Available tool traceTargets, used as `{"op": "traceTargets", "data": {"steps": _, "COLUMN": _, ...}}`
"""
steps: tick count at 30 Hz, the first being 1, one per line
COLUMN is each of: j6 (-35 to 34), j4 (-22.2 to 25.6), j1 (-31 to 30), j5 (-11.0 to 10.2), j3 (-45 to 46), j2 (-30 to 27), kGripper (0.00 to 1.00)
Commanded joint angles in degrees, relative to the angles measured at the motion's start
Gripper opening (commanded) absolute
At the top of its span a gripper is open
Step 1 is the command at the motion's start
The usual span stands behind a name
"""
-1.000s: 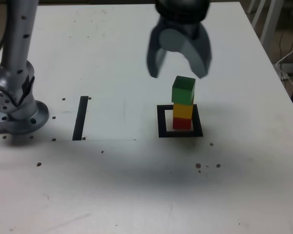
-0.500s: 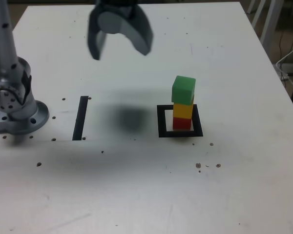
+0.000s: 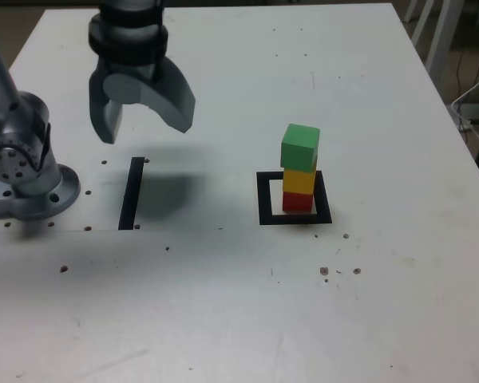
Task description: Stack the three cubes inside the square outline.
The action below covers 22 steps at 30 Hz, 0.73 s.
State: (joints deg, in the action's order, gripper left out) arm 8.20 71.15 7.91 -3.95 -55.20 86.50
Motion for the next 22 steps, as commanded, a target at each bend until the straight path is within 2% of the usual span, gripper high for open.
{"op": "traceTargets", "data": {"steps": 1, "j6": -0.39, "j4": -0.59, "j1": 0.02, "j5": 0.21, "j3": 1.07, "j2": -0.67, "kGripper": 0.99}}
{"op": "traceTargets", "data": {"steps": 10, "j6": -1.32, "j4": -3.51, "j1": 0.01, "j5": 1.5, "j3": 4.98, "j2": -1.05, "kGripper": 0.99}}
{"op": "traceTargets", "data": {"steps": 22, "j6": -1.39, "j4": -4.26, "j1": 0.01, "j5": 2.02, "j3": 6.1, "j2": -1.08, "kGripper": 0.99}}
